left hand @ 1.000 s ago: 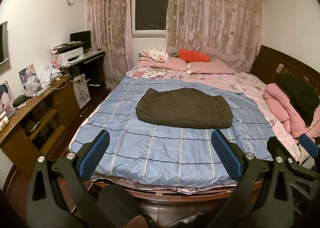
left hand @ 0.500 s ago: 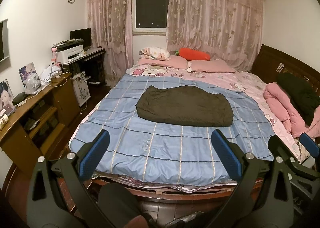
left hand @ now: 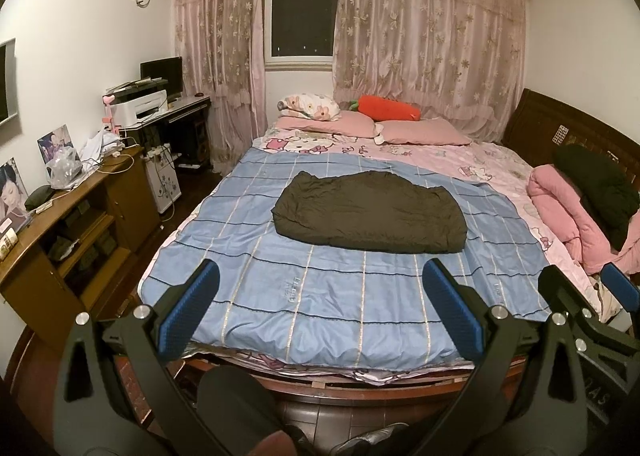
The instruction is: Fold large clothes
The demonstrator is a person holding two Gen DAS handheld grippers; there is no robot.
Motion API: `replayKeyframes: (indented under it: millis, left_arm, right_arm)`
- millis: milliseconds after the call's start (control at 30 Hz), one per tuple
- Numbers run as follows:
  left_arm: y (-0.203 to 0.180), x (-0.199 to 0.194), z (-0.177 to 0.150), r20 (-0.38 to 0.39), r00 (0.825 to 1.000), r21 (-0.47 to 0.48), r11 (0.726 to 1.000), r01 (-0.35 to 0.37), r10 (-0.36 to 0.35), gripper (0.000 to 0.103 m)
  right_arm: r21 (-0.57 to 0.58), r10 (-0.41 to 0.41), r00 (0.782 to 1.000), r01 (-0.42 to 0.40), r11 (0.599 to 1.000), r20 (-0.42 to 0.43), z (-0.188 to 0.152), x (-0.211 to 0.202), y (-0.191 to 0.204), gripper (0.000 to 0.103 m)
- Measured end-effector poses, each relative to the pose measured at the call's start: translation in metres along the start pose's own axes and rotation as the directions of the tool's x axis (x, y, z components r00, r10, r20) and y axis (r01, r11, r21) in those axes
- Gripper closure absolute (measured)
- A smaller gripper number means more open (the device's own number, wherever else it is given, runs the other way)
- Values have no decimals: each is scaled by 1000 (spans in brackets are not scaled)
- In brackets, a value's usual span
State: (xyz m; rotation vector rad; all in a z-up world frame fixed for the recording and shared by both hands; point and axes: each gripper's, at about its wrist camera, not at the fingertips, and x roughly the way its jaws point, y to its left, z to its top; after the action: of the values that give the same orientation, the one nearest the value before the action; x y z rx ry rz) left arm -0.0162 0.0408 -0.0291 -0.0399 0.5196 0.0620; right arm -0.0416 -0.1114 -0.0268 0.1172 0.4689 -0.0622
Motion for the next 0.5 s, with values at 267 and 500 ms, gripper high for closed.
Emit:
replayKeyframes:
  millis: [267,500]
  left_arm:
    - [0,0,0,0,1000,2,1000,-1,1,2]
    - [-1,0,0,1,1000,4,1000,-2,2,2]
  right_arm:
    - [-1,-4,1000,4,1000,4,2,-2,2,1]
    - [0,-3,1000,3,1000,5,1,-2,1,1]
